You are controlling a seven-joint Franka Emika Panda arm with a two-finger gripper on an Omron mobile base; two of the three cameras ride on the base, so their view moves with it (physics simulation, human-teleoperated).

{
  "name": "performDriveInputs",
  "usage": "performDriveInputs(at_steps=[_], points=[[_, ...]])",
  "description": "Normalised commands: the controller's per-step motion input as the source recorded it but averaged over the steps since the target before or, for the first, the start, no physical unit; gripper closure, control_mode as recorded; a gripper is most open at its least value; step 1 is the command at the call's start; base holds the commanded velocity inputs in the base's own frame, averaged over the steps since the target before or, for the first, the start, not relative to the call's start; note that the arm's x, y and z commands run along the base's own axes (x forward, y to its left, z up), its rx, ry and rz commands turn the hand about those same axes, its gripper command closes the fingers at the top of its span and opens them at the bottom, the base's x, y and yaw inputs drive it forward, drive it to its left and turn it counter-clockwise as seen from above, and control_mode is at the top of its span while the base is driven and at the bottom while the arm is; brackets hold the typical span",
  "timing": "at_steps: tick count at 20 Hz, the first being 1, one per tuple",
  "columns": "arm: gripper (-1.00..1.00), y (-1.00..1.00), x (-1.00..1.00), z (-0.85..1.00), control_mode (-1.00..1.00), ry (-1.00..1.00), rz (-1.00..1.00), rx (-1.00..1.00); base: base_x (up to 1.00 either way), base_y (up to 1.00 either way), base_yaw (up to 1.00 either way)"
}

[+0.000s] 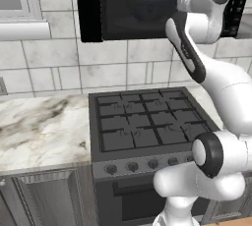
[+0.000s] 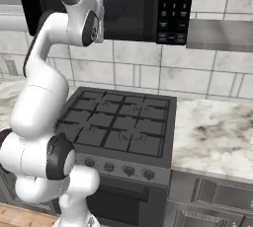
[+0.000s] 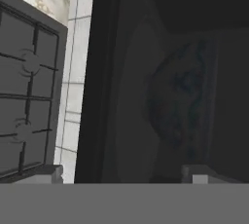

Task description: Pick the eggplant from the sink and place it in the bowl. Then pick the bowl and place it in the microwave. Then close the microwave door and press the start button.

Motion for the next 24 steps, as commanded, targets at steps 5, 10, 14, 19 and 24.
performDriveInputs(at_steps=[5,10,14,19,24], points=[[-1.00,-0.65,-1.00,-0.39,-1.00,0.00,0.26,0.00,0.00,0.00,0.00],[-1.00,-0.72,-0.96,-0.42,-1.00,0.00,0.25,0.01,0.00,0.00,0.00],[-1.00,-0.24,-0.49,-0.14,-1.00,-0.07,0.00,0.04,0.00,0.00,0.00],[-1.00,-0.51,0.16,-0.02,-1.00,-0.08,-0.01,0.08,0.00,0.00,0.00],[-1.00,-0.82,0.18,0.00,-1.00,0.00,-0.02,0.15,0.00,0.00,0.00]])
